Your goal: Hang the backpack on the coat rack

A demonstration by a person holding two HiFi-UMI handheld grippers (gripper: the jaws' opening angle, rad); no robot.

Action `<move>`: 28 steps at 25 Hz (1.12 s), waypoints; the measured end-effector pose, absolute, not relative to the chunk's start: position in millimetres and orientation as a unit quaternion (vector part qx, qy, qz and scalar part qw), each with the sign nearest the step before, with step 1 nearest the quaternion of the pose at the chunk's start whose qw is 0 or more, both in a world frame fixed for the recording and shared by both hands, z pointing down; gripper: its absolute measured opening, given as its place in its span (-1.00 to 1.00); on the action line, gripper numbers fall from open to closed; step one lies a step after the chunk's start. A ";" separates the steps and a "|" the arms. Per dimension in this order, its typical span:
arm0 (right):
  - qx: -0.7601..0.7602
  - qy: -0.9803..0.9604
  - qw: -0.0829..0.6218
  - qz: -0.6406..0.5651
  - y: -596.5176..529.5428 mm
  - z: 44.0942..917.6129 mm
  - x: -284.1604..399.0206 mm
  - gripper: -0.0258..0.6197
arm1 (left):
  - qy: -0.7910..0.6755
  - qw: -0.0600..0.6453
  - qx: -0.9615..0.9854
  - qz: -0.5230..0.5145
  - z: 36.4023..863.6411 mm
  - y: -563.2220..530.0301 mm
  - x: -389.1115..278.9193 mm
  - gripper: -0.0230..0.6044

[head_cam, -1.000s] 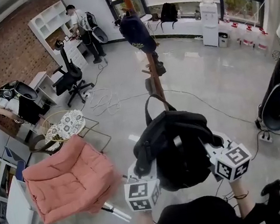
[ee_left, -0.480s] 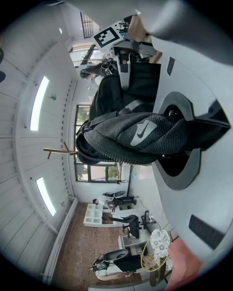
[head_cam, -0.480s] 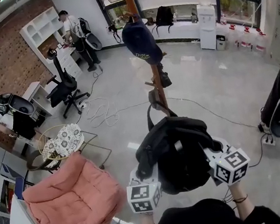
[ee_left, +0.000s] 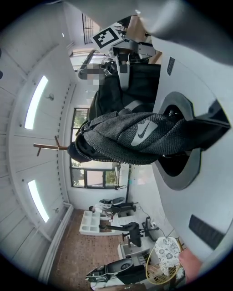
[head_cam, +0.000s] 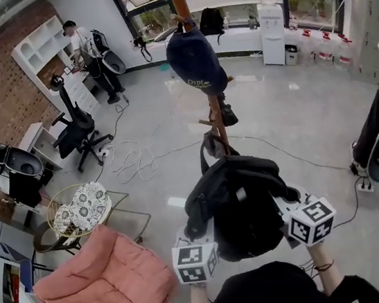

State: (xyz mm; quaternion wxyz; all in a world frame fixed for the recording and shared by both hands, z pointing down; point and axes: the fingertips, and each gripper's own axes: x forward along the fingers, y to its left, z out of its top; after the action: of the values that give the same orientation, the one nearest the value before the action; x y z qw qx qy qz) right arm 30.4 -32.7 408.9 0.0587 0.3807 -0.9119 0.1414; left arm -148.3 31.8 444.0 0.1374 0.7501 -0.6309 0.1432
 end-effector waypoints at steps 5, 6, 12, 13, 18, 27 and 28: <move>0.393 -0.906 0.060 0.144 -58.6 417.3 14.9 -0.81 | -0.620 0.139 0.758 0.147 451.5 0.8 -165.3 -0.54; 0.396 -0.905 0.061 0.145 -64.1 418.0 12.9 -0.81 | -0.618 0.141 0.759 0.149 452.3 -5.3 -167.3 -0.54; 0.409 -0.897 0.064 0.154 -96.6 428.9 7.7 -0.81 | -0.605 0.149 0.766 0.156 463.7 -42.9 -173.9 -0.54; 0.411 -0.896 0.064 0.157 -103.1 431.1 6.8 -0.81 | -0.603 0.151 0.768 0.157 465.8 -50.2 -175.1 -0.54; 0.418 -0.889 0.069 0.173 -133.4 444.3 -1.3 -0.81 | -0.595 0.164 0.769 0.163 478.0 -84.0 -183.7 -0.54; 0.426 -0.877 0.085 0.207 -190.4 481.1 -5.9 -0.81 | -0.588 0.202 0.762 0.182 513.4 -141.4 -188.4 -0.54; 0.425 -0.876 0.088 0.210 -195.3 483.8 -5.6 -0.81 | -0.587 0.206 0.761 0.184 516.3 -146.5 -187.9 -0.54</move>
State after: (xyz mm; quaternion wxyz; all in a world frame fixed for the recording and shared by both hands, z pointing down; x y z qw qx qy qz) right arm -5.6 -195.3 483.8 0.0875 0.4252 -0.8760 0.2102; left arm -187.9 -146.5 516.3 0.2057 0.7614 -0.5866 0.1839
